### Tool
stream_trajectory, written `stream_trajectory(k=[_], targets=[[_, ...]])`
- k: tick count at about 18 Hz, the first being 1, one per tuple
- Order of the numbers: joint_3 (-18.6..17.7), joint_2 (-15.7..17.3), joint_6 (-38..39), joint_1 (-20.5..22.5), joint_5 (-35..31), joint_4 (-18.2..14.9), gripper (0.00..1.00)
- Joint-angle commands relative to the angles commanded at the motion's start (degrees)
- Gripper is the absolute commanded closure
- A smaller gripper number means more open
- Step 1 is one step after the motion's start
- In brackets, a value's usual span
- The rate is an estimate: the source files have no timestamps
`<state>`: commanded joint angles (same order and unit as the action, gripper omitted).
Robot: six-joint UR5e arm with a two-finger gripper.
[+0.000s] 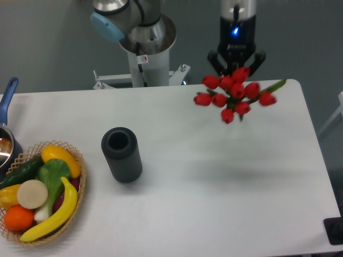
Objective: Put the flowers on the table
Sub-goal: 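Lower the held tulip bouquet toward the table beside the black cup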
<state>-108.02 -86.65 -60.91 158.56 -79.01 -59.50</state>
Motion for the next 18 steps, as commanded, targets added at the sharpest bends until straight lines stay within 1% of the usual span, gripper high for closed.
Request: stream_trajectory(k=[3, 6, 9, 12, 14, 15, 18], targets=[[-0.3, -2.3, 0.1, -0.9, -0.4, 0.4, 0.76], [0.3, -4.5, 0.0, -1.5, -0.4, 0.3, 0.76], [2.7, -8.1, 0.6, -3.8, -1.1, 0.0, 0.75], [4.0, -11.8, 0.7, -6.8, -5.7, 0.0, 0.75], [4.9, -14.1, 0.8, -7.5, -6.2, 0.0, 0.75], [5.2, -14.8, 1.1, -8.1, -6.3, 0.0, 0.75], [5.3, -15.5, 1.7, -8.4, -6.7, 0.0, 0.75]])
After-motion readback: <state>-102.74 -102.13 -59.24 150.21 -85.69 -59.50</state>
